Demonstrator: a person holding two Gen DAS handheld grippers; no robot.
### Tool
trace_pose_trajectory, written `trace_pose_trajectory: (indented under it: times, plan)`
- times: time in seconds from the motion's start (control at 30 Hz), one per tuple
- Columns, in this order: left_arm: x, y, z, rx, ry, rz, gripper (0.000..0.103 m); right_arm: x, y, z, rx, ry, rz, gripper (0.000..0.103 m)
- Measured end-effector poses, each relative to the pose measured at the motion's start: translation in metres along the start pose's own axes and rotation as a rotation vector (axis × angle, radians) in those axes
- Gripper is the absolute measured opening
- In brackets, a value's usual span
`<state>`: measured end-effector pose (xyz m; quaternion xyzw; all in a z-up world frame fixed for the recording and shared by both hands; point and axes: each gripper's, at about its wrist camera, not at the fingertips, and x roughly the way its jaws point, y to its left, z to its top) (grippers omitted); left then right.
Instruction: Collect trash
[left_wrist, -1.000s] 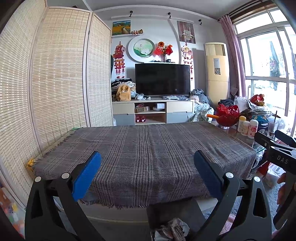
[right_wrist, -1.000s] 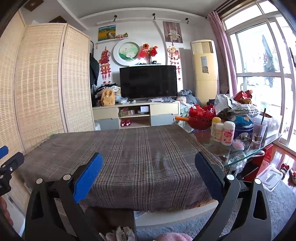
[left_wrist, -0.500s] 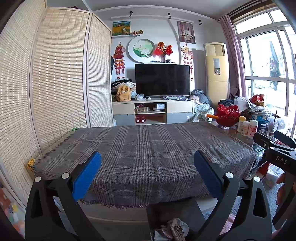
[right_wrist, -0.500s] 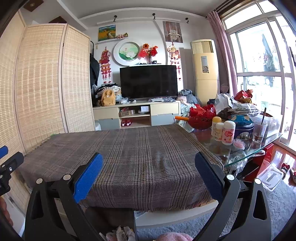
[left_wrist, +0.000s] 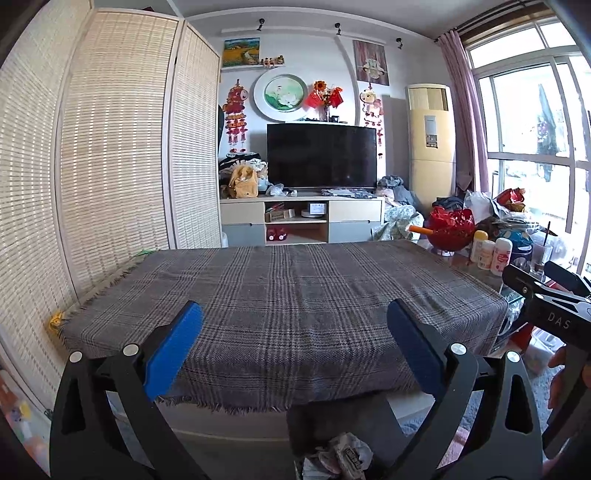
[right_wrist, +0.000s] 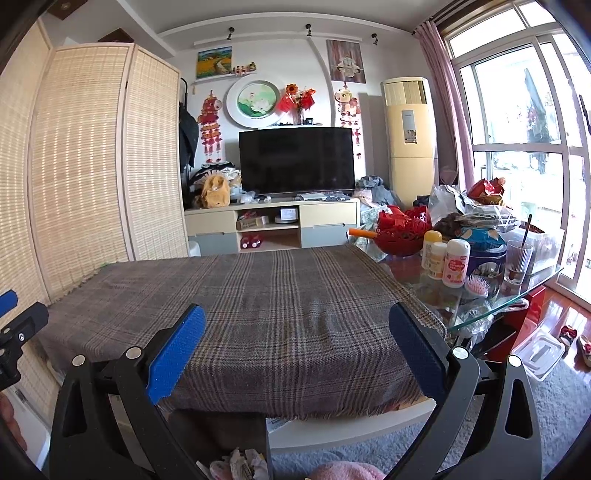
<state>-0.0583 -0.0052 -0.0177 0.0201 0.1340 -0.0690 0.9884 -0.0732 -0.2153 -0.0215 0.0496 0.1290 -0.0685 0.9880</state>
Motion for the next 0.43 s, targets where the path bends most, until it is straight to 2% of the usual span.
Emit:
trace_pose_trajectory:
  times: [0.43]
  plan:
    - [0.0015, 0.0046, 0.0009, -0.025, 0.021, -0.037, 0.095, 0.0002, 0.0003, 0.0, 0.0, 0.001, -0.001, 0.1]
